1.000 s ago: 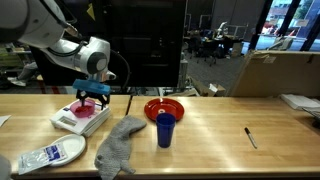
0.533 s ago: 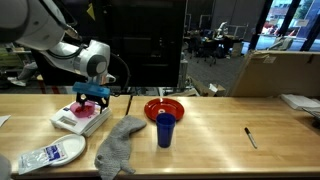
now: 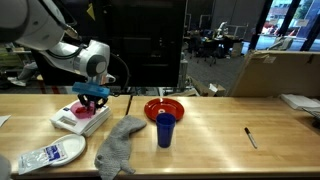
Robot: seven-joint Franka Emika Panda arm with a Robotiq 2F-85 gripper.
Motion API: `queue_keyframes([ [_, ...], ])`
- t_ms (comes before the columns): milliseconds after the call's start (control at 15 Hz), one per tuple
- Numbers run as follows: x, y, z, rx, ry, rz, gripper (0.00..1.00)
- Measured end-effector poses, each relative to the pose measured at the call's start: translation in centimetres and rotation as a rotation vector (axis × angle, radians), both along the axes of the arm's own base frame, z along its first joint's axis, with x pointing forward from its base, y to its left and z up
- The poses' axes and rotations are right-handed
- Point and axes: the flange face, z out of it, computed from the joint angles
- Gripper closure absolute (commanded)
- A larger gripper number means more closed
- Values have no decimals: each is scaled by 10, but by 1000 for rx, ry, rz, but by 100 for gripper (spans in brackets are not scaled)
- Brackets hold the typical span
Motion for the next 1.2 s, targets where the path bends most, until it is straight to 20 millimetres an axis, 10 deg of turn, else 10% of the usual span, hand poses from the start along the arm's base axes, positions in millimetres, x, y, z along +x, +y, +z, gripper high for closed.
queue_keyframes([
  [667, 4, -8, -1, 0, 3, -19, 99],
  [1200, 40, -82, 9, -59, -56, -138, 99],
])
